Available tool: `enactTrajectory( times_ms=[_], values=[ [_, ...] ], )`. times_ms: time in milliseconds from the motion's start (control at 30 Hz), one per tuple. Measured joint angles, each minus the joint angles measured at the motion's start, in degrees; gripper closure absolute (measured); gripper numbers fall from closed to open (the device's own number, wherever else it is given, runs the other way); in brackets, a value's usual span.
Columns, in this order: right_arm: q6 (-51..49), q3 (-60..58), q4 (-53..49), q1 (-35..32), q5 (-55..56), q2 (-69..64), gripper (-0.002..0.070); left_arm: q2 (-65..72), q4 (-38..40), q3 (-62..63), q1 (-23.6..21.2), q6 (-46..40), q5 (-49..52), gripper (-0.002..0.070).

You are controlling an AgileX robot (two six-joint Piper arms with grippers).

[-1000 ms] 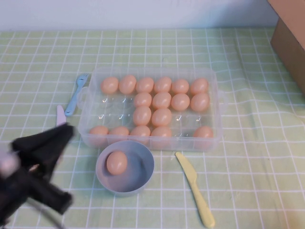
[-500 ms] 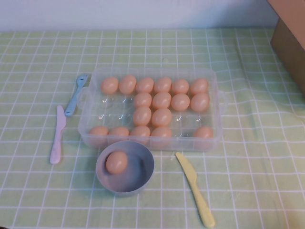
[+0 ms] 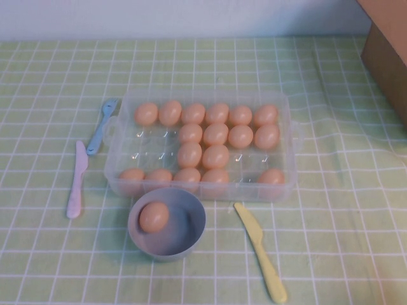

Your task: Take an egg out of the egg box

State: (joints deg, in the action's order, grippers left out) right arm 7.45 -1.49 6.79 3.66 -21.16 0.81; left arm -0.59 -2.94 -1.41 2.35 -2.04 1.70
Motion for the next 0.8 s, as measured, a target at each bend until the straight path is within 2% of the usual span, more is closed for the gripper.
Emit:
enactTrajectory(
  times_ms=[300, 800],
  values=[
    [0.0, 0.0, 0.0, 0.0, 0.0, 0.0, 0.0694, 0.0, -0.2, -0.1, 0.0, 0.2, 18.2, 0.0678],
    [0.0, 0.0, 0.0, 0.0, 0.0, 0.0, 0.0694, 0.0, -0.7, -0.1, 0.0, 0.2, 19.4, 0.0678]
  ],
)
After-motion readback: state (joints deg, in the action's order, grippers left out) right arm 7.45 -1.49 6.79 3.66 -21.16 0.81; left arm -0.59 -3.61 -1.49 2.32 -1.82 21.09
